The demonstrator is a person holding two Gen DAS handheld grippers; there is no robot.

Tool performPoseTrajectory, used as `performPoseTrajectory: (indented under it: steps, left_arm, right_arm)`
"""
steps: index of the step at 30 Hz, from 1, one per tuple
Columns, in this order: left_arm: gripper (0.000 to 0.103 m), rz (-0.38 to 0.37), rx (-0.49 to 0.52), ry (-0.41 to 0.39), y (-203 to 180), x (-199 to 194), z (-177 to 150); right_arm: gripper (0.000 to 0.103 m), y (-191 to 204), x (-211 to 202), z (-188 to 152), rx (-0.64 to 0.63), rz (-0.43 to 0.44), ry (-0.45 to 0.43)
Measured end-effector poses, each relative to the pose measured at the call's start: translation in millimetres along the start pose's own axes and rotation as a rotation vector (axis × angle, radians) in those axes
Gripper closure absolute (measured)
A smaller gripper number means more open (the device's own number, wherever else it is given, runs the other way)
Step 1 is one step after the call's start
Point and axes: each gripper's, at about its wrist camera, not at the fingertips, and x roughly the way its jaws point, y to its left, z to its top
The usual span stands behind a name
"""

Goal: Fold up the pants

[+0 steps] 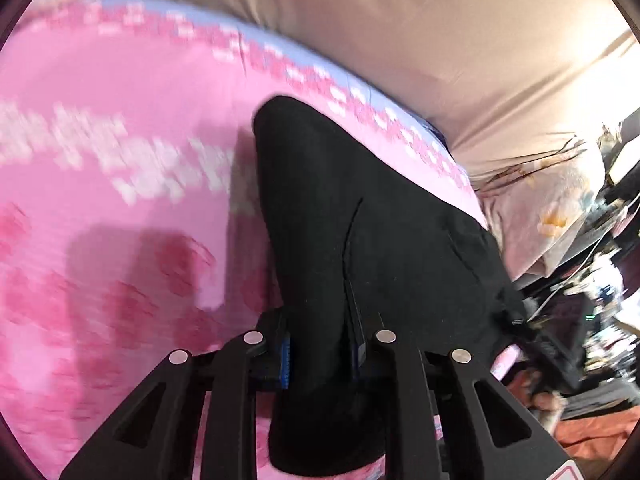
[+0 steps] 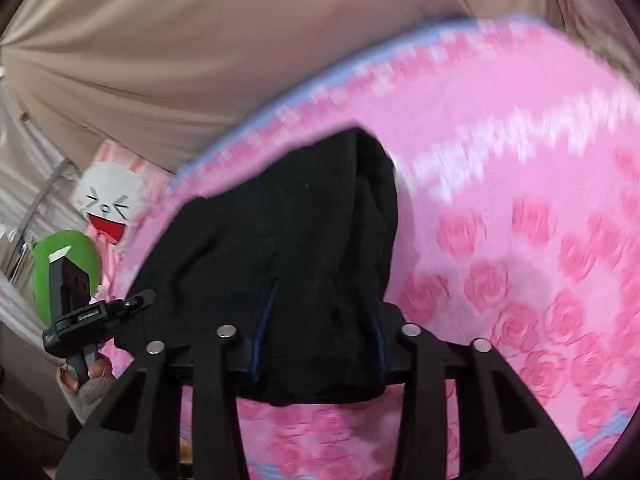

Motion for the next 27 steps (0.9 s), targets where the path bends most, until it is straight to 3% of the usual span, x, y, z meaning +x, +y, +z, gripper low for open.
performPoseTrajectory:
  steps: [1, 2, 3, 4, 5, 6, 8, 12, 14, 16, 17, 18, 20, 22, 23, 24, 26, 27]
  left_arm:
    - [0.079, 0.036, 0.014, 0.006, 1, 0, 0]
    - [0.077, 0.076, 0.028, 0.017, 3, 3, -1]
    - [0.077, 0.120, 0.040, 0.041, 4, 9, -4]
    - [0.077, 0.118, 0.045, 0.038, 2, 7, -6]
    - [0.078, 0.119, 0.054, 0.017, -1, 0, -7]
    - [0.079, 0.126, 0.071, -0.010, -8, -10, -7]
    - [0.071, 0.131, 0.110, -0.085, -26, -31, 1]
    - [0.062, 0.101, 0.169, -0.180, -65, -38, 24]
    - [0.029, 0.118, 0.182, -0.190, -77, -20, 33]
    - [0.028, 0.200, 0.176, -0.166, -73, 10, 37]
    - [0.032, 0.260, 0.162, -0.114, -63, 36, 38]
    - [0.037, 0.283, 0.141, -0.069, -51, 54, 37]
    - [0.038, 0.287, 0.102, -0.027, -33, 70, 33]
    - [0.039, 0.289, 0.128, -0.063, -40, 57, 30]
    - [0.039, 0.292, 0.136, -0.073, -42, 53, 30]
    - [0.039, 0.294, 0.142, -0.077, -42, 53, 30]
    - [0.039, 0.310, 0.146, -0.054, -41, 64, 30]
    - [0.039, 0.311, 0.145, -0.049, -40, 68, 30]
  right_arm:
    - [0.058, -2, -1, -1, -0.008, -0.016, -0.004]
    - [0.044, -7, 0, -3, -0.023, -0.087, 0.004]
    - [0.044, -14, -1, -6, -0.028, -0.214, -0.007]
    - [0.046, -23, -9, -9, -0.016, -0.333, -0.032]
    - [0.061, -26, -21, -8, 0.005, -0.325, -0.059]
    - [0.069, -23, -39, -3, 0.030, -0.236, -0.100]
    - [0.092, -1, -57, 8, -0.019, -0.165, -0.158]
    - [0.094, 69, -43, 28, -0.193, -0.028, -0.187]
    - [0.094, 81, -11, 31, -0.224, -0.020, -0.153]
    - [0.094, 64, 54, 28, -0.238, -0.145, -0.029]
    - [0.103, 42, 91, 23, -0.235, -0.199, 0.068]
    - [0.103, 28, 107, 19, -0.207, -0.158, 0.092]
    - [0.103, 32, 86, 25, -0.144, -0.127, 0.074]
    - [0.097, 52, 49, 27, -0.200, -0.117, -0.031]
    - [0.097, 56, 45, 25, -0.225, -0.121, -0.042]
    - [0.097, 56, 45, 21, -0.243, -0.136, -0.032]
    - [0.101, 38, 79, 13, -0.248, -0.203, 0.074]
    - [0.101, 27, 85, 6, -0.228, -0.190, 0.060]
